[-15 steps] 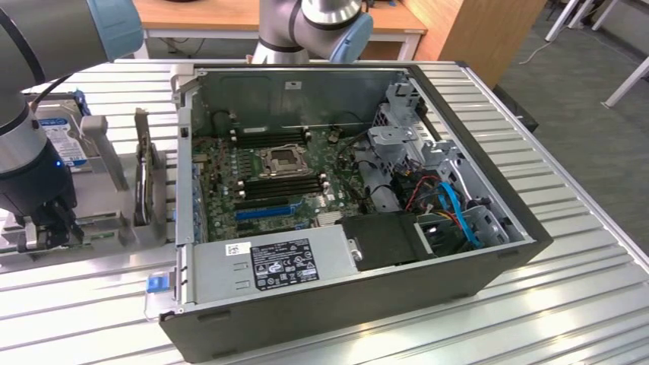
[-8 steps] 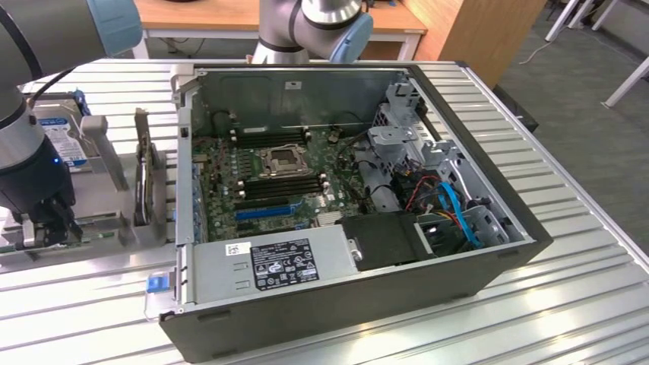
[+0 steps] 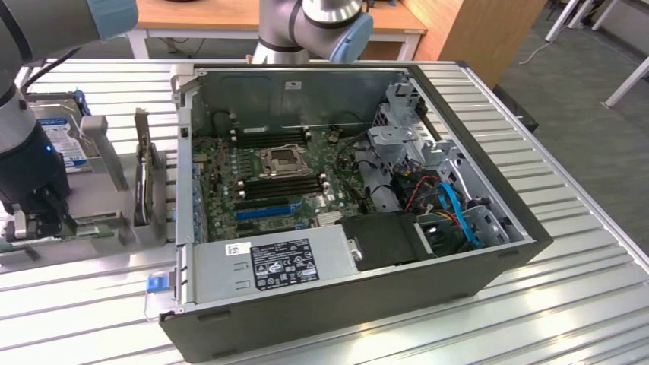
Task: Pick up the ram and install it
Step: 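Pick up the ram and move it above insertion slot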
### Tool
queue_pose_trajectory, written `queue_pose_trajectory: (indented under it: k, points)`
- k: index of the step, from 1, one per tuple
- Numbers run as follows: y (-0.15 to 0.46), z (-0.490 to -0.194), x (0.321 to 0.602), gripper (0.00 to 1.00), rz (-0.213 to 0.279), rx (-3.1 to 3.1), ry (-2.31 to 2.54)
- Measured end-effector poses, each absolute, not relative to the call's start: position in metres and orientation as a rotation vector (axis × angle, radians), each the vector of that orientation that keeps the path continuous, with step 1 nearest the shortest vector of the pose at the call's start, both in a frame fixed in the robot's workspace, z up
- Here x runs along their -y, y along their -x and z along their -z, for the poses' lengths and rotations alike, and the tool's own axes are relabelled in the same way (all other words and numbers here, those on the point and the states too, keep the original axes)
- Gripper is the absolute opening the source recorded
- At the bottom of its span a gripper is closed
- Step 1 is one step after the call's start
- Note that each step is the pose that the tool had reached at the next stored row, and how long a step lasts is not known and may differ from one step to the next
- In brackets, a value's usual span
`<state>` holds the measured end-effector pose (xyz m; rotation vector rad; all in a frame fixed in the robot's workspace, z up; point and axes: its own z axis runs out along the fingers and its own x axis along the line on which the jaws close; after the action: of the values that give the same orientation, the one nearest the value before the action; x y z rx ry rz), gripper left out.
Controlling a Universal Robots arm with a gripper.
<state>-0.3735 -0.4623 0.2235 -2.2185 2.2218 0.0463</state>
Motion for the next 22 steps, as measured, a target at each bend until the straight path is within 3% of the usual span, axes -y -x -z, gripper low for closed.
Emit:
queue_pose_trajectory:
  k: [22]
  points:
    - [0.374,-0.297,0.462,0.12,-0.049,-2.221,2.218]
